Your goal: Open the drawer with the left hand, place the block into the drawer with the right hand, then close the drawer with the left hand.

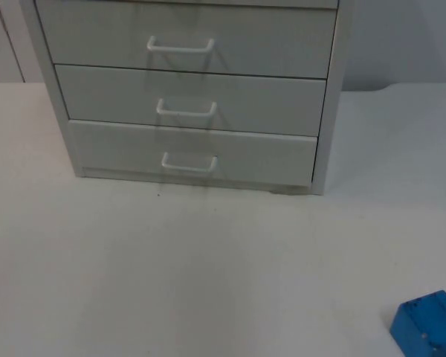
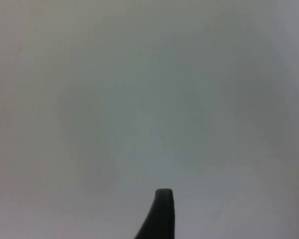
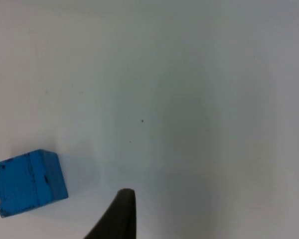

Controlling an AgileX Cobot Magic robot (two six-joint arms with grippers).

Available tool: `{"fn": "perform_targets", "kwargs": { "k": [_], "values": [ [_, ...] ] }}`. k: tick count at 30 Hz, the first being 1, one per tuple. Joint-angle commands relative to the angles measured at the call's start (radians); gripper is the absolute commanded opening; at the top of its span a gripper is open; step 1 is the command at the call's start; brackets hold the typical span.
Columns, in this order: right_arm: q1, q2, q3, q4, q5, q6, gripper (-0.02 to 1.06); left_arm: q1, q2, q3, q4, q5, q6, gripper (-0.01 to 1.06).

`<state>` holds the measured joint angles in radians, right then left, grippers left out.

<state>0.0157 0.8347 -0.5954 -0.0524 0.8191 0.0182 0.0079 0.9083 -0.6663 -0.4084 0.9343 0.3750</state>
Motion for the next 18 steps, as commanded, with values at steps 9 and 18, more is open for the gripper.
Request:
{"fn": "perform_targets", "kwargs": {
  "k": [9, 18],
  "values": [
    [-0.006, -0.002, -0.005, 0.009, -0.023, -0.008, 1.04, -0.314, 0.186, -0.128, 0.125, -0.089, 0.04, 0.76],
    [-0.006, -0.002, -0.005, 0.003, -0.023, -0.008, 1.04, -0.584, 0.296, -0.13, 0.497, -0.324, 0.04, 0.37]
  ]
}}
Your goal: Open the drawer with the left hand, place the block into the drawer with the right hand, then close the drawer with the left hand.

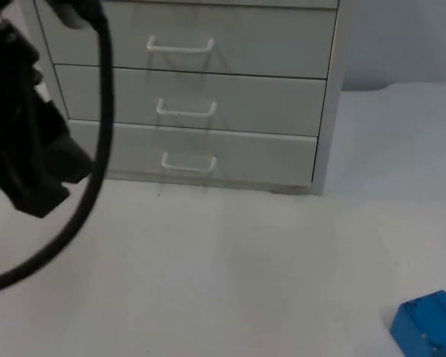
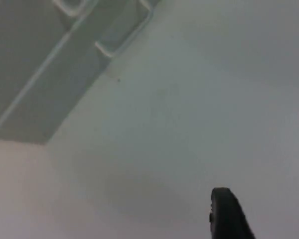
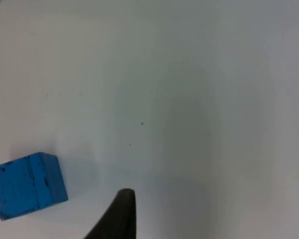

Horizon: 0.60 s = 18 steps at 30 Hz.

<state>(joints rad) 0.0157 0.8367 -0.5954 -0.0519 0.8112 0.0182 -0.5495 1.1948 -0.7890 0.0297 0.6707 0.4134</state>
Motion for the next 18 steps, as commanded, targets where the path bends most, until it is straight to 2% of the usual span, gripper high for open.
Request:
{"fn": "perform_targets", "kwargs": {
  "k": [1, 4, 5, 6, 8, 11, 14, 15, 18],
  "values": [
    [-0.006, -0.003, -0.005, 0.002, -0.015, -0.008, 1.04, -0.039, 0.025, -0.007, 0.087, -0.093, 0.002, 0.39],
    [-0.006, -0.003, -0.005, 0.002, -0.015, -0.008, 1.04, -0.057, 0.082, -0.007, 0.191, -0.18, 0.009, 0.55],
    [-0.006, -0.003, -0.005, 0.002, -0.015, -0.008, 1.04, -0.057, 0.082, -0.007, 0.191, -0.18, 0.009, 0.55],
    [-0.006, -0.003, -0.005, 0.002, -0.015, -0.008, 1.04, -0.057, 0.114, -0.007, 0.226, -0.201, 0.009, 0.61],
    [-0.006, -0.003, -0.005, 0.002, -0.015, -0.008, 1.04, -0.057, 0.174, -0.007, 0.296, -0.234, 0.009, 0.66],
    [-0.006, -0.003, -0.005, 0.002, -0.017, -0.008, 1.04, -0.057, 0.239, -0.007, 0.374, -0.281, 0.009, 0.64],
    [-0.006, -0.003, -0.005, 0.002, -0.029, -0.008, 1.04, -0.057, 0.353, -0.007, 0.481, -0.375, 0.009, 0.6],
    [-0.006, -0.003, -0.005, 0.002, -0.029, -0.008, 1.04, -0.057, 0.353, -0.007, 0.481, -0.375, 0.009, 0.6],
    [-0.006, -0.003, -0.005, 0.002, -0.035, -0.008, 1.04, -0.057, 0.445, -0.007, 0.608, -0.431, 0.009, 0.59]
  ]
}}
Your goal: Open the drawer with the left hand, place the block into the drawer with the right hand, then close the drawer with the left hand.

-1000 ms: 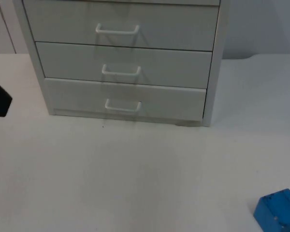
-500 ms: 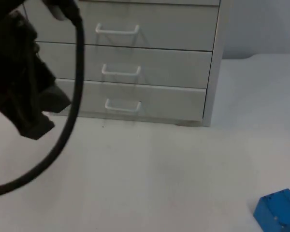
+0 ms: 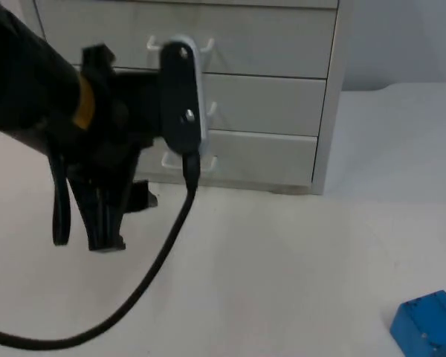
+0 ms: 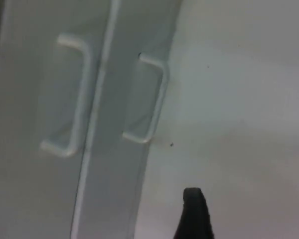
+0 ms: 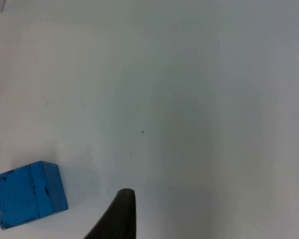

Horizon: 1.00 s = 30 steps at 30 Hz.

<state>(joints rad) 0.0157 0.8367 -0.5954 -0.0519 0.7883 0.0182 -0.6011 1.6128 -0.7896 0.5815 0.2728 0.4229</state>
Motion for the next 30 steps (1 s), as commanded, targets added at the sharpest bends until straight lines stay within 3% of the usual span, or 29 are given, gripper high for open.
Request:
{"fn": "perform_targets", "kwargs": {
  "k": [1, 5, 9, 17, 30],
  "values": [
    [-0.006, -0.003, -0.005, 0.002, -0.014, -0.008, 1.04, -0.006, 0.059, -0.007, 0.102, -0.054, -0.001, 0.59],
    [-0.006, -0.003, -0.005, 0.002, -0.016, -0.008, 1.04, 0.012, 0.145, -0.009, 0.212, -0.131, -0.019, 0.59],
    [-0.006, -0.003, -0.005, 0.002, -0.016, -0.008, 1.04, 0.035, 0.205, -0.041, 0.231, -0.181, -0.019, 0.59],
    [-0.006, -0.003, -0.005, 0.002, -0.022, -0.008, 1.04, 0.035, 0.302, -0.159, 0.269, -0.172, -0.019, 0.59],
    [-0.006, -0.003, -0.005, 0.01, -0.025, -0.008, 1.04, 0.139, 0.444, -0.298, 0.299, -0.183, -0.029, 0.59]
  ]
}}
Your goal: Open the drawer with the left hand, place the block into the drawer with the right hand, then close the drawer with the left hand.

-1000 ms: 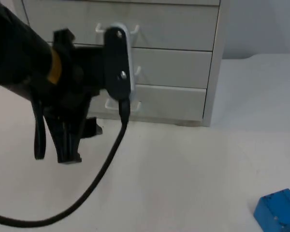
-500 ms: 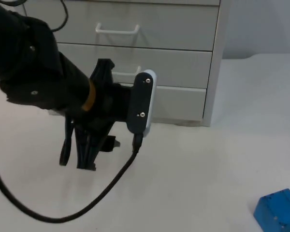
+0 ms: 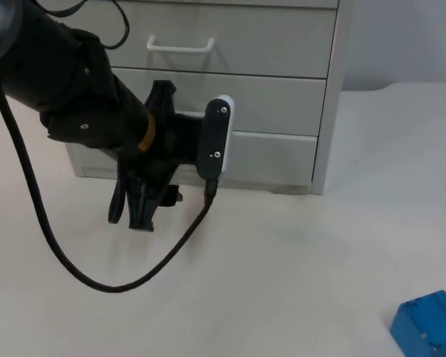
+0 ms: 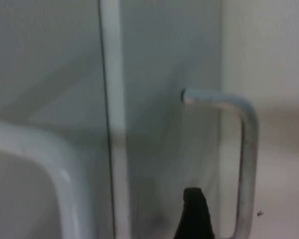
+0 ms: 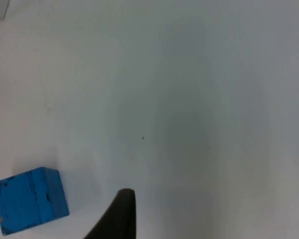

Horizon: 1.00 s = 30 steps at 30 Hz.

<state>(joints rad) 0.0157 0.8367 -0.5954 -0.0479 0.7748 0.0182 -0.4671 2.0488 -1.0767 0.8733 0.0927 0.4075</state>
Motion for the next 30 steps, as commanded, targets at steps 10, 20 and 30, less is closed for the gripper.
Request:
{"fn": "perform_targets", "kwargs": {
  "k": [10, 20, 30],
  "values": [
    [-0.006, -0.003, -0.005, 0.011, -0.018, -0.008, 1.04, 0.015, 0.026, -0.027, 0.024, -0.045, -0.016, 0.42],
    [-0.006, -0.003, -0.005, 0.029, -0.02, -0.008, 1.04, 0.015, 0.034, -0.027, 0.02, -0.018, -0.016, 0.0],
    [-0.006, -0.003, -0.005, 0.031, -0.02, -0.008, 1.04, -0.061, 0.032, 0.019, -0.098, 0.169, -0.028, 0.0]
  ]
}}
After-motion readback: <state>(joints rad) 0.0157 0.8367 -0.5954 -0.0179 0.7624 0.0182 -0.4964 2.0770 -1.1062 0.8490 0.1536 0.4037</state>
